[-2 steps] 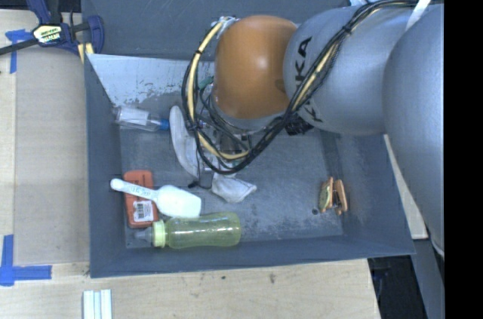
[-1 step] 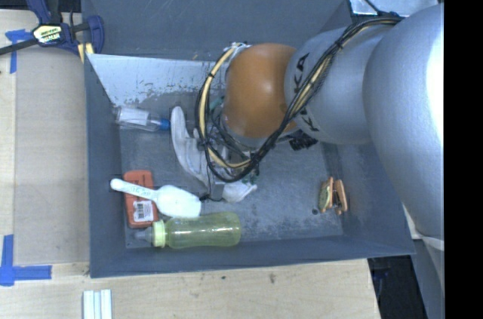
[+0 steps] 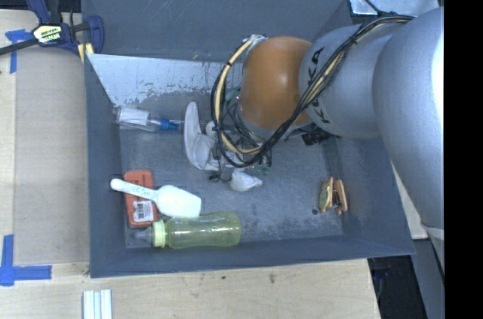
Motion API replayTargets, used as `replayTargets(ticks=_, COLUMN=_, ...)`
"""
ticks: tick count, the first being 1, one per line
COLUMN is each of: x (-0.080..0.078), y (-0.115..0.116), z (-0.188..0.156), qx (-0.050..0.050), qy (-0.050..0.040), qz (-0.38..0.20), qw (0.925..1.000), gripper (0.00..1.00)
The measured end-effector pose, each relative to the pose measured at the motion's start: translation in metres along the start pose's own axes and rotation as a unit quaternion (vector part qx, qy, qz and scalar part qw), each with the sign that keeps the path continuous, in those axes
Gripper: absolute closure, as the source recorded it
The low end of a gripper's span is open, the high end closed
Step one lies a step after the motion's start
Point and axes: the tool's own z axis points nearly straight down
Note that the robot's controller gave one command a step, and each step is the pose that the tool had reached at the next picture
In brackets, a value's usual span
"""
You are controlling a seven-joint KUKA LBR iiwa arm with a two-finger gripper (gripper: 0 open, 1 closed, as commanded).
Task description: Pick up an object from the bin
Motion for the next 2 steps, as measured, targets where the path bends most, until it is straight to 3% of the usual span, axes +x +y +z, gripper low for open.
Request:
replayTargets(ticks=1, x=0.000, y=0.000, z=0.000, qx=0.000, qy=0.0000, qz=0.000, qw=1.0000, gripper=1.00)
replayTargets(ticks=2, x=-0.011, y=0.011, z=-0.143, qx=0.001, qy=0.0024, qz=0.001, qw=1.0000, gripper=1.00)
